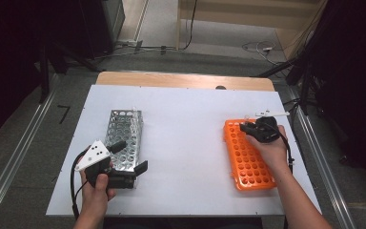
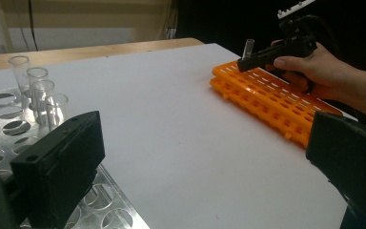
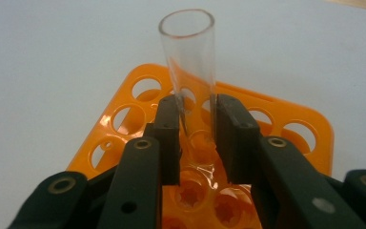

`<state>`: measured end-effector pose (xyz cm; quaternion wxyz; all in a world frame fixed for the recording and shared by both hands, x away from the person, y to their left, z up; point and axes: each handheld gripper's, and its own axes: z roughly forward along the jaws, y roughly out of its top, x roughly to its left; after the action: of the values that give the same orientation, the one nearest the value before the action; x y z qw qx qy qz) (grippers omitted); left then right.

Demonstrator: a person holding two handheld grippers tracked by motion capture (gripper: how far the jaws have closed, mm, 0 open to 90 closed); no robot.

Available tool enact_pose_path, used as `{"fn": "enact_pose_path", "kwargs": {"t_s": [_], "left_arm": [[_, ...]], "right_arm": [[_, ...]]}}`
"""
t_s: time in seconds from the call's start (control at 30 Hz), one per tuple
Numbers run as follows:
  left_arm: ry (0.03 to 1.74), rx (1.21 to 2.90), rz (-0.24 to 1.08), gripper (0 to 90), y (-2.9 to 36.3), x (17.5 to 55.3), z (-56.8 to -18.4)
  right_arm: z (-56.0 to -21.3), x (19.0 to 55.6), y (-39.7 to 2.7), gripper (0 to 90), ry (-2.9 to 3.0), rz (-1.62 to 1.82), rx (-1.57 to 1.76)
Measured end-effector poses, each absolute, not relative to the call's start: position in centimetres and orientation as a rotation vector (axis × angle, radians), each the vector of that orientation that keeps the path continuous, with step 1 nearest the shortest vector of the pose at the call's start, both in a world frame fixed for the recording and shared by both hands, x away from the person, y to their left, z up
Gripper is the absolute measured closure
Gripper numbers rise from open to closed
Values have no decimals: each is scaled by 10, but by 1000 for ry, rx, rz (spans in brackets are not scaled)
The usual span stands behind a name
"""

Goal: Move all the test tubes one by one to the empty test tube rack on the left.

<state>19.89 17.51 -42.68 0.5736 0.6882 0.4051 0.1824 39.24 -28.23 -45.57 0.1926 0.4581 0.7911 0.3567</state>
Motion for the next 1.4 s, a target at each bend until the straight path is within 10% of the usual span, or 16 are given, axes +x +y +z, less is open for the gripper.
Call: {"fn": "enact_pose_path", "kwargs": {"t_s": [1.4], "left_arm": [[854,1639,383,0,148,201,-420]], "right_arm": [[-421,299,-234,735,2327,1365,946]]}}
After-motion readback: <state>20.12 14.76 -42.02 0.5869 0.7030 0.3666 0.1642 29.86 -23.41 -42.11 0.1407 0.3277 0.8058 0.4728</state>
